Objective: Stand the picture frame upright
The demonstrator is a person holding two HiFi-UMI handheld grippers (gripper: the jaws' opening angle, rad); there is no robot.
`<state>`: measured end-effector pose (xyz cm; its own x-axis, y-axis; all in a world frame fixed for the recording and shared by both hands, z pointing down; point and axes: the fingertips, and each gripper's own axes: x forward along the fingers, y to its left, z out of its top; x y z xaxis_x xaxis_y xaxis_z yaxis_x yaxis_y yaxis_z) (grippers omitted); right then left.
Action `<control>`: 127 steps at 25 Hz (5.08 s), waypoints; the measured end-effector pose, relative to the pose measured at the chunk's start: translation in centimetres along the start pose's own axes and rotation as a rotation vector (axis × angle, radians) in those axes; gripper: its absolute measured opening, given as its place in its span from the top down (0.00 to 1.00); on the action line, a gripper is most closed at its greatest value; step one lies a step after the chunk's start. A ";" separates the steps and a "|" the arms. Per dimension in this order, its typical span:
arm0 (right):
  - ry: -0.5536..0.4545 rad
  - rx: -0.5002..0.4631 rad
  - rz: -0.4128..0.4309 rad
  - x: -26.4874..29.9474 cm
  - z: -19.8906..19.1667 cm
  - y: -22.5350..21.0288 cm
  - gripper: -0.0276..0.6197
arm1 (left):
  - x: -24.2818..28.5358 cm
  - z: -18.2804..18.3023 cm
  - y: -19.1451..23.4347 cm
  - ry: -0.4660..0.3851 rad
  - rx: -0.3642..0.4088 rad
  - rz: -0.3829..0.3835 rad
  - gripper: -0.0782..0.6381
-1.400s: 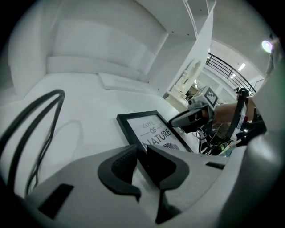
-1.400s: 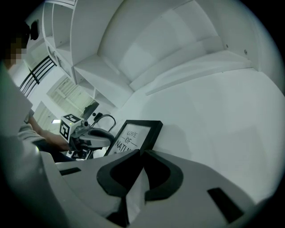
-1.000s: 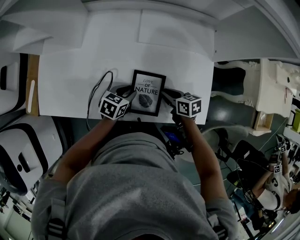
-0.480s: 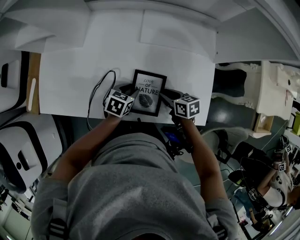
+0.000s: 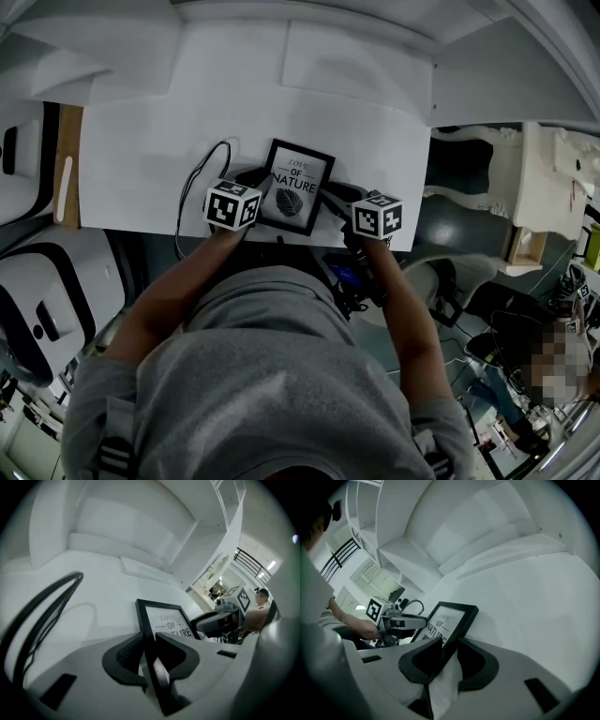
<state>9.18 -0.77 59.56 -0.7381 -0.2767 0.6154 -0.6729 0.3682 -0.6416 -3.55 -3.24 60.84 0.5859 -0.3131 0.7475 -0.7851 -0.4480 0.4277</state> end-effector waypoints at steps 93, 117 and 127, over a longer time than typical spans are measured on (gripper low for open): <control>-0.513 -0.132 0.029 -8.5 20.2 1.6 0.82 | -6.7 23.8 -4.8 -0.479 0.246 -0.107 0.79; -0.625 -0.217 -0.214 -15.0 27.4 -7.6 0.82 | 2.0 33.2 -9.7 -0.479 0.387 -0.148 0.79; -0.616 -0.331 -0.374 -14.7 30.2 -10.9 0.82 | 6.1 35.4 -8.6 -0.434 0.381 -0.127 0.79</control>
<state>25.88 -27.55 43.66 -0.4252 -0.8398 0.3375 -0.9035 0.3718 -0.2133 13.90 -30.96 43.76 0.7620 -0.5157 0.3917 -0.6233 -0.7481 0.2275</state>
